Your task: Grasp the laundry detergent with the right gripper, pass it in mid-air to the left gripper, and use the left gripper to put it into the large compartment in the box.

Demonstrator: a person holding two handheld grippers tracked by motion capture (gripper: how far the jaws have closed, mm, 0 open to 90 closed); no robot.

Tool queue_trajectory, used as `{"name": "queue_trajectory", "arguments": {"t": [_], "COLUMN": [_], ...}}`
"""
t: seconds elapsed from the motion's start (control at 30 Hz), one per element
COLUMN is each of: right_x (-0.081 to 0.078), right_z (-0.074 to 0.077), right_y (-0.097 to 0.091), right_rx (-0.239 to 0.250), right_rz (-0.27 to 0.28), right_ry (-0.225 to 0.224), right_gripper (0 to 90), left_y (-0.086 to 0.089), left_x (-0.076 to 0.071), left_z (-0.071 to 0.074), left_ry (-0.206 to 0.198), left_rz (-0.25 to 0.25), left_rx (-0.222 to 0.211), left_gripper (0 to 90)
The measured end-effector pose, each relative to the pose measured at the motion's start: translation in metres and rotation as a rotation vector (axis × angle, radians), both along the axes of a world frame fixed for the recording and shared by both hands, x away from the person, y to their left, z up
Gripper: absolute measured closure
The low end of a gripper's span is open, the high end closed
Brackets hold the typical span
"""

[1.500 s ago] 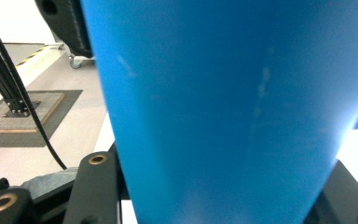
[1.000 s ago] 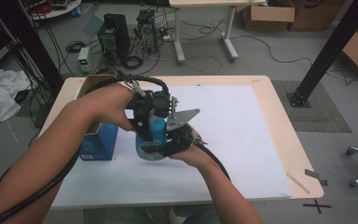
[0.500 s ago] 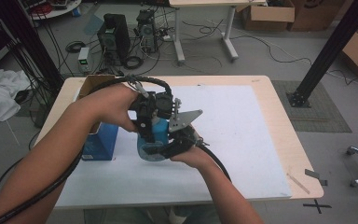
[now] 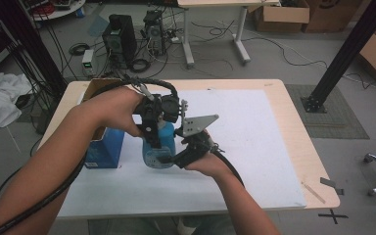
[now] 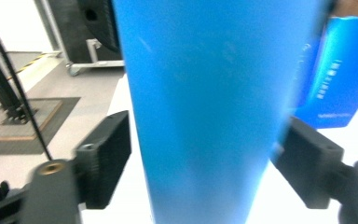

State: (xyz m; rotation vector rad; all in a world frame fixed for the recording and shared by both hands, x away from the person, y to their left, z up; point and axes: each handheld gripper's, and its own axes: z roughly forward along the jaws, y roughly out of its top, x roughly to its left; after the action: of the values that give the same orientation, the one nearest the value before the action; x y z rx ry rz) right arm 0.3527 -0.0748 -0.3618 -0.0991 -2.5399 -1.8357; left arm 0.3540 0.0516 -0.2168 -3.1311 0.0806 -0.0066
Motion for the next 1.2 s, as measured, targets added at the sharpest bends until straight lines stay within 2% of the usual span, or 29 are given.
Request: {"name": "queue_trajectory", "arguments": {"t": [0.13, 0.27, 0.33, 0.37, 0.47, 0.57, 0.6, 0.63, 0.67, 0.8, 0.9, 0.97, 1.03, 1.2], "right_x": [0.001, 0.002, 0.003, 0.006, 0.009, 0.011, 0.011, 0.012, 0.013, 0.015, 0.017, 0.018, 0.020, 0.026], "right_z": [0.002, 0.007, 0.008, 0.010, 0.017, 0.029, 0.029, 0.035, 0.046, 0.064, 0.080, 0.088, 0.094, 0.101], "right_y": [-0.012, -0.030, -0.033, -0.043, -0.053, -0.063, -0.063, -0.066, -0.071, -0.076, -0.079, -0.080, -0.082, -0.084], "right_rx": [-0.005, -0.045, -0.056, -0.090, -0.125, -0.156, -0.156, -0.165, -0.189, -0.257, -0.346, -0.396, -0.447, -0.559], "right_rz": [-0.021, -0.052, -0.055, -0.069, -0.078, -0.080, -0.080, -0.084, -0.089, -0.095, -0.099, -0.095, -0.089, -0.079], "right_ry": [0.014, 0.022, 0.028, 0.037, 0.037, 0.032, 0.032, 0.027, 0.024, -0.003, -0.023, -0.023, -0.025, -0.011], "right_gripper": [18.1, 14.8, 14.5, 14.4, 14.4, 14.3, 14.3, 14.2, 12.6, 9.8, 6.0, 3.6, 2.7, 0.0], "left_y": [0.004, 0.008, 0.010, 0.011, 0.011, 0.014, 0.014, 0.015, 0.015, 0.020, 0.025, 0.031, 0.036, 0.052], "left_x": [0.002, 0.005, 0.005, 0.006, 0.007, 0.010, 0.010, 0.012, 0.012, 0.017, 0.022, 0.025, 0.028, 0.035], "left_z": [0.003, 0.010, 0.015, 0.021, 0.027, 0.041, 0.041, 0.048, 0.050, 0.062, 0.069, 0.075, 0.081, 0.096], "left_ry": [0.002, 0.012, 0.008, 0.001, 0.004, 0.040, 0.040, 0.042, 0.043, 0.042, 0.052, 0.065, 0.075, 0.086], "left_rz": [0.013, 0.041, 0.052, 0.064, 0.070, 0.109, 0.109, 0.127, 0.131, 0.182, 0.225, 0.279, 0.312, 0.430], "left_rx": [0.004, -0.005, -0.016, -0.017, -0.016, -0.032, -0.032, -0.038, -0.035, -0.017, -0.001, 0.008, 0.009, 0.017], "left_gripper": [38.8, 38.8, 38.8, 38.8, 38.8, 38.9, 38.8, 38.8, 38.8, 38.7, 38.8, 38.7, 38.7, 38.7]}}
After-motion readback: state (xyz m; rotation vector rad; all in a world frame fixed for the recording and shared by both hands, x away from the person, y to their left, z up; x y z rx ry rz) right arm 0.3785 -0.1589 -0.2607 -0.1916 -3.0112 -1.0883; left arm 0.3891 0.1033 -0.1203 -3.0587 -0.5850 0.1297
